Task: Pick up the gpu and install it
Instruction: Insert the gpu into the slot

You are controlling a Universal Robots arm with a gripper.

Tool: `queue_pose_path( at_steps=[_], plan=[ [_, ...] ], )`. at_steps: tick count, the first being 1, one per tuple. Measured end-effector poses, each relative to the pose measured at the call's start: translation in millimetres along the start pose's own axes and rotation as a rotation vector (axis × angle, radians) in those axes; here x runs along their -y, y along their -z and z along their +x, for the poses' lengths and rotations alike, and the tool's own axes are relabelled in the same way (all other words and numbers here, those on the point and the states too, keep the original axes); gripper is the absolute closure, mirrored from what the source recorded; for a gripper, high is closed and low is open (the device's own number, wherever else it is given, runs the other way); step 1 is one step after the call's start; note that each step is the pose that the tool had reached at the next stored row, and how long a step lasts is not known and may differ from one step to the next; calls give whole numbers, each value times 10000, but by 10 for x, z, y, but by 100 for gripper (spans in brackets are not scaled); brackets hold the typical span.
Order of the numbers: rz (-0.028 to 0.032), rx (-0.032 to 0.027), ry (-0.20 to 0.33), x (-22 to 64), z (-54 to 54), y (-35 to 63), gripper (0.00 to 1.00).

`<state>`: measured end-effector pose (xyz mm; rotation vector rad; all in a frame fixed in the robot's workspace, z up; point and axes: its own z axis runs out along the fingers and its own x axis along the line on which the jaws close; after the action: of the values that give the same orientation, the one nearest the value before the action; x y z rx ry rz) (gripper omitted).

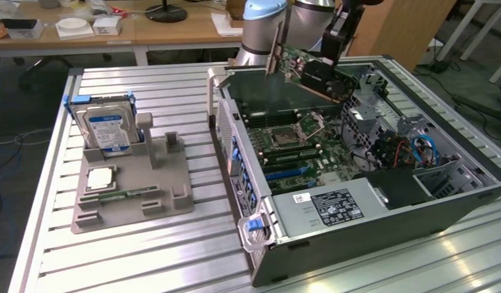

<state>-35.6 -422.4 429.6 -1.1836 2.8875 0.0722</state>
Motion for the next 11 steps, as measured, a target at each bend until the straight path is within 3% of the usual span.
queue_pose_path(
  at_steps=[11],
  plan=[
    [-60, -60, 2003, 1, 1, -36, 75]
  ],
)
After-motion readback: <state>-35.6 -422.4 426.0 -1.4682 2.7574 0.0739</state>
